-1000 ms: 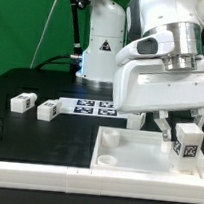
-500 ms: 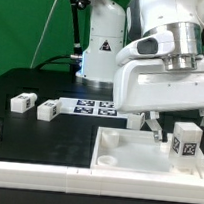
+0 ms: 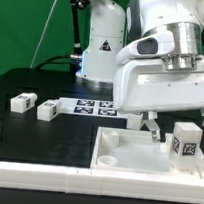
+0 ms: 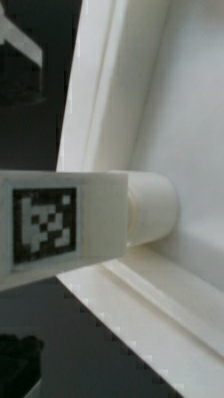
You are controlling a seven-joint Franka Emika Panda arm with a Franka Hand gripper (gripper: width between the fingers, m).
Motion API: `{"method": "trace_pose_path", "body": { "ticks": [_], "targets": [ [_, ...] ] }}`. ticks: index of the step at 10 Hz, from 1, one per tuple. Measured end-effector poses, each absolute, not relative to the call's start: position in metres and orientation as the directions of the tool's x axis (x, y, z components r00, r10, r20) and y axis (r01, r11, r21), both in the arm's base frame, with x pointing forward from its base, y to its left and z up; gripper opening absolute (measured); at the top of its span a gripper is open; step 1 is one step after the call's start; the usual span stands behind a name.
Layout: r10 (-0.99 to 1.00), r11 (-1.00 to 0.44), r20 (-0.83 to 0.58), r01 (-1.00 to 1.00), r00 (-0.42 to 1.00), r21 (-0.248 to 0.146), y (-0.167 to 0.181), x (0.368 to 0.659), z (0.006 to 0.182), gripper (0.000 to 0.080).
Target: Assemble one leg
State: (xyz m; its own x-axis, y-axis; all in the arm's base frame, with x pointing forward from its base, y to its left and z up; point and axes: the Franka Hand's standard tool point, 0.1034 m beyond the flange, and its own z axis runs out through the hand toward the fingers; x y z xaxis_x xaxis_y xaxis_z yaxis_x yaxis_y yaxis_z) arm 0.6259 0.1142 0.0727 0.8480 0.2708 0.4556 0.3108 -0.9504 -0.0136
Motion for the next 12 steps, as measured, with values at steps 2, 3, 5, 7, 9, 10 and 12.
{"method": "trace_pose_path", "body": {
  "ticks": [2, 3, 5, 7, 9, 10, 12],
  "targets": [
    [0.277, -0.949, 0.448, 0.316, 0.85, -0.014, 0.115, 0.629, 0.091, 0.0649],
    [0.282, -0.947, 0.424, 0.321, 0.861, -0.021, 0.118, 0.627, 0.094, 0.0649],
    [0.282, -0.947, 0.395, 0.32, 0.874, -0.032, 0.12, 0.623, 0.09, 0.0649],
    [0.297, -0.942, 0.249, 0.326, 0.922, -0.081, 0.129, 0.62, 0.092, 0.0649],
    [0.268, -0.953, 0.07, 0.275, 0.961, -0.125, 0.126, 0.613, 0.092, 0.0649],
    [0.263, -0.955, 0.038, 0.266, 0.964, -0.128, 0.123, 0.616, 0.094, 0.0649],
    [0.264, -0.955, 0.032, 0.266, 0.964, -0.131, 0.123, 0.616, 0.094, 0.0649]
  ]
}}
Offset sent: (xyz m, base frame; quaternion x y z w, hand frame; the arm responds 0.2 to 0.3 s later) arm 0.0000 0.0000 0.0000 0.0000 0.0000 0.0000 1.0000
